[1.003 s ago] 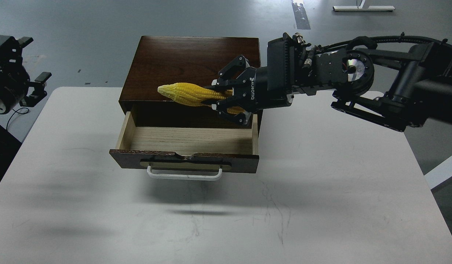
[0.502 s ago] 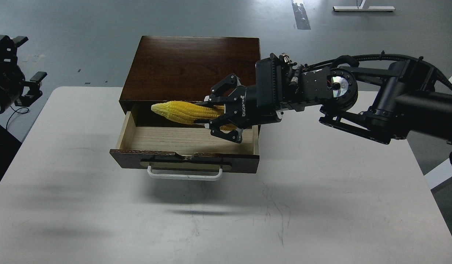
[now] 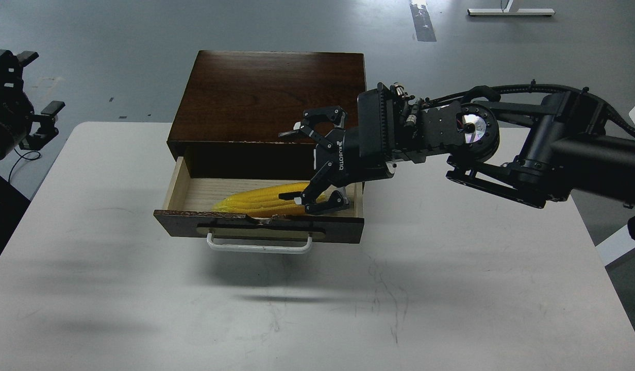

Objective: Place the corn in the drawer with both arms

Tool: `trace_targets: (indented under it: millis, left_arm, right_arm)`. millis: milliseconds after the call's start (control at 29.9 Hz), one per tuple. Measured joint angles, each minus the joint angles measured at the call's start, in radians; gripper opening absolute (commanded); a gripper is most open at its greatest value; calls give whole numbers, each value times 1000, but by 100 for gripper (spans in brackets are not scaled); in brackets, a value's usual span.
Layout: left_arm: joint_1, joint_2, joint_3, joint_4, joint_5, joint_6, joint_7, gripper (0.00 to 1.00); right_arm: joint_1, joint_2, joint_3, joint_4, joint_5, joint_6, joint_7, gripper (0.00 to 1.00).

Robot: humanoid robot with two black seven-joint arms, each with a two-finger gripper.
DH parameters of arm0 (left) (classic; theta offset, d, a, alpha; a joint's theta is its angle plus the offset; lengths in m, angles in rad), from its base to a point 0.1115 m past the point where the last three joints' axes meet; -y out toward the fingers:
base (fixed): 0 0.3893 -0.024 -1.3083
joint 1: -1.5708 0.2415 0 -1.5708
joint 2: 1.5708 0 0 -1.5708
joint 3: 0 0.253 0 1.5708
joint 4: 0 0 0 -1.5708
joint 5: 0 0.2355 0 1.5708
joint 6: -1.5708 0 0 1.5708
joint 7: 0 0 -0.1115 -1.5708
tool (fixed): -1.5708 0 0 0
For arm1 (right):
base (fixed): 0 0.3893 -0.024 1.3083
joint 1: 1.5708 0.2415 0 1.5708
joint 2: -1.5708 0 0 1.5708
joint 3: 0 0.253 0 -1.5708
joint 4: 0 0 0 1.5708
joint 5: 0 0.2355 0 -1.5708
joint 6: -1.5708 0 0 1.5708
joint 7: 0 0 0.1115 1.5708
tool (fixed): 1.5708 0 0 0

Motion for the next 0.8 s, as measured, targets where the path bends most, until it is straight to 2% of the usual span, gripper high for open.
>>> trace_targets:
  millis: [134, 234, 468, 635, 803]
  left_arm:
    - [0, 0, 0, 0, 0, 0, 0, 98]
    - [0, 0, 0, 0, 0, 0, 0, 98]
    - [0, -2, 0, 0, -1, -5, 0, 98]
    - [0, -11, -1, 5, -10, -43, 6, 98]
    - [1, -18, -2, 7, -13, -59, 10, 98]
  right_arm:
    - [-4, -5, 49, -9, 53, 6, 0, 99]
    - [-12, -10, 118, -24, 237, 39, 0, 98]
    - [-23, -142, 263, -32, 934, 293, -10, 100]
    - [-61, -264, 302, -34, 1468, 361, -154, 100]
    - [-199, -324, 390, -40, 1747, 365, -300, 100]
